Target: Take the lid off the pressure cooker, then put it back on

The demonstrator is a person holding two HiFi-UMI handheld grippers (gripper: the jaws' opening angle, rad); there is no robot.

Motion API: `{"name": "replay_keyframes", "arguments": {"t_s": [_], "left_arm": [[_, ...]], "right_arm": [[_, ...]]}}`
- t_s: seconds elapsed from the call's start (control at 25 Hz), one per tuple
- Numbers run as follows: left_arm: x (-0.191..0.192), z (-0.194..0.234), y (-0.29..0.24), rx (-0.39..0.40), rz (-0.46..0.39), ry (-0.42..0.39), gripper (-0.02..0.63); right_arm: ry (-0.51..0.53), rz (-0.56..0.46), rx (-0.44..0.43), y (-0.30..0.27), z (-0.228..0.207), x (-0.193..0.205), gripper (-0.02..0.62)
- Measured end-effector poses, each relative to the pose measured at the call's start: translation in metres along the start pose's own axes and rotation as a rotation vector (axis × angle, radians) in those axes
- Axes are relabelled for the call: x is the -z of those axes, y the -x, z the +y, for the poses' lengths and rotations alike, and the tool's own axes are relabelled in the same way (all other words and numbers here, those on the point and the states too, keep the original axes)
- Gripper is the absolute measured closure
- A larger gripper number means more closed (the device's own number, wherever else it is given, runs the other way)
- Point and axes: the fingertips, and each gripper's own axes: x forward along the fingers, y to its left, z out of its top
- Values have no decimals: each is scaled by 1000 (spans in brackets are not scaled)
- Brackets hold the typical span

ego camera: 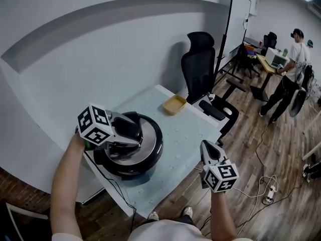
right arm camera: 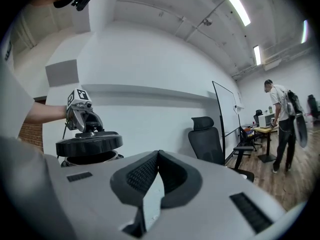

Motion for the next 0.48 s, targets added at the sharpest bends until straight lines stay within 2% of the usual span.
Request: {"name": "replay_keyframes", "arguments": {"t_s": [0.12,0.32,0.48], "left_arm": [[10,0,2,41,7,-61,331],[28,-1,0,115,25,-93,331],[38,-3,-5,165,74,-142,331]], "right_arm": [[0,2,26,0,15,5,595],[8,18,51,0,35,13,595],[15,30,63,1,45,16,595]]}}
